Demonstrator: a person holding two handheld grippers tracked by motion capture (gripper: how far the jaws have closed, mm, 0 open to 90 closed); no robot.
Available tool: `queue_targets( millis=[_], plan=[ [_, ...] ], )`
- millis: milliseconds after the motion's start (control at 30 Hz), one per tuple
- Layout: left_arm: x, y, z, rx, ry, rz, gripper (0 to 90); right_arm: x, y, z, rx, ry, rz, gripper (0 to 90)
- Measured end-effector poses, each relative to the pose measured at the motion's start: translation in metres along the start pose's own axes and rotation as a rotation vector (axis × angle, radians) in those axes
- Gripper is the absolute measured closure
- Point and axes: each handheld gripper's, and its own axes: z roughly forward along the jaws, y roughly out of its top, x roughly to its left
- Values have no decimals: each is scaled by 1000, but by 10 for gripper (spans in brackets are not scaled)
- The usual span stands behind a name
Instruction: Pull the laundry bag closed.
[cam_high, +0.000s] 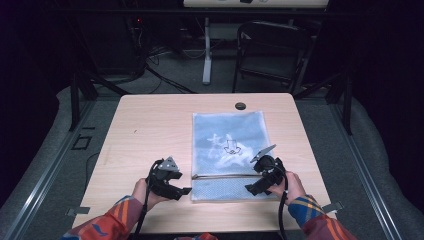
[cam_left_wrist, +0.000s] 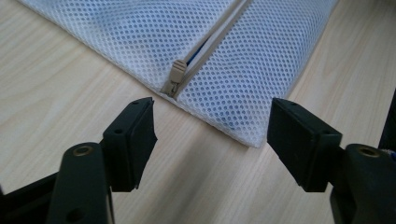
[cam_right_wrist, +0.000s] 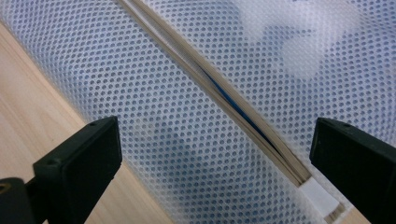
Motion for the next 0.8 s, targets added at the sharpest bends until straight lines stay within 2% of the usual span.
queue_targets(
  millis=[100,133,167,267,300,367,400,433,500,533,567,633,800],
  plan=[
    [-4,1,5,11,-12,16,392,3,3,2,-7,6,-2,21],
    [-5,1,5,11,-13,24,431,4,4,3,-2,3,-16,22],
    [-6,0,8,14,-21,31,468,5,6,4,-13,13,-7,26],
    [-9,-1,14,27,-31,48,496,6,8,5,-15,21,-11,29],
    [-11,-1,18,30,-45,53,538,8,10,6,-25,25,-10,35],
    [-12,0,20,30,-48,65,550,9,11,6,-19,22,-20,37],
    [-13,0,21,30,-38,70,590,11,12,8,-29,28,-19,40],
    [-14,1,23,25,-53,74,630,14,14,10,-23,28,-30,48],
    [-16,2,26,24,-58,93,649,16,15,11,-36,30,-33,55],
    [-17,2,26,25,-47,96,678,17,17,12,-32,31,-42,58],
    [-16,1,27,21,-63,99,689,18,18,13,-42,37,-41,65],
    [-15,1,28,18,-69,98,740,21,22,15,-40,42,-57,73],
    [-14,0,30,42,-69,98,790,25,27,19,-54,45,-74,100]
  ],
)
